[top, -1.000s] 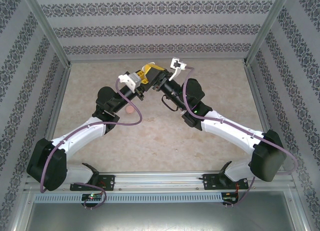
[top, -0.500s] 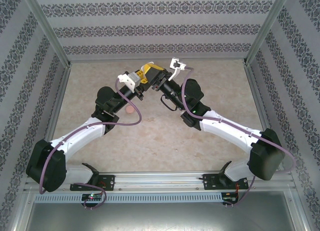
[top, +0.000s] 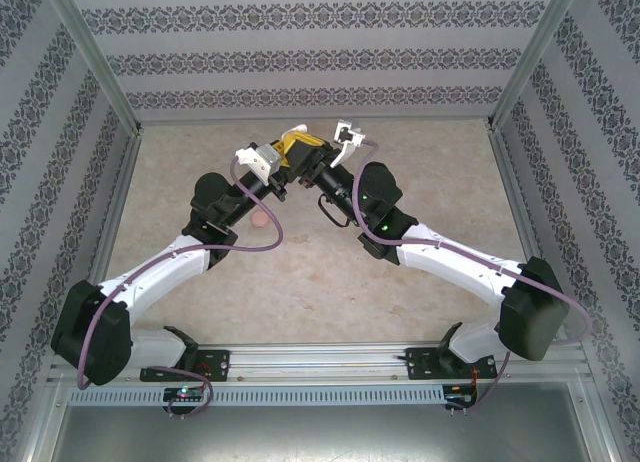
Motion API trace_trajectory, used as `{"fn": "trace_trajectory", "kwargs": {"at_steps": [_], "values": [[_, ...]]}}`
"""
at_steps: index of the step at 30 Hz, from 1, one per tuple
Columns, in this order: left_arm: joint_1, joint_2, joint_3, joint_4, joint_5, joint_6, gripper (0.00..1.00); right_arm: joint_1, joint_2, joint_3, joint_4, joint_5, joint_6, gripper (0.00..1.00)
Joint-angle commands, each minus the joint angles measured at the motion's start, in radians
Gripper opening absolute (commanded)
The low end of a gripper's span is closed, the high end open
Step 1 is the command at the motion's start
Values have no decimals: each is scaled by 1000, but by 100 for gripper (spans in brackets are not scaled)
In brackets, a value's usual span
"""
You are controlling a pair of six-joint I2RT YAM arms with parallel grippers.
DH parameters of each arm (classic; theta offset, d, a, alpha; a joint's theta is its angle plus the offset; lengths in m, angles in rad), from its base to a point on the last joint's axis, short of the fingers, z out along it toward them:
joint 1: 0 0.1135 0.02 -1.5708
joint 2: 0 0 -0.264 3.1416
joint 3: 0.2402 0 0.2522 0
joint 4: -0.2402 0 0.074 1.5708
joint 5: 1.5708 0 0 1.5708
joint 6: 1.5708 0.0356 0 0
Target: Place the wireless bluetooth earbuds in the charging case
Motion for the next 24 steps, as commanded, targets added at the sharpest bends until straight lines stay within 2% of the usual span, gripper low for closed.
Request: {"fn": "trace_trajectory", "kwargs": {"at_steps": [1,7,24], "values": [[-9,-41,34,51,-1,16,0,9,4,-14,-36,45,-24,26],[-10,-51,33,49,5,19,0,5,7,-18,-57,66,-9,26],[-9,-78,39,26,9,25,0,-2,36,7,-130,8,35,25]]}}
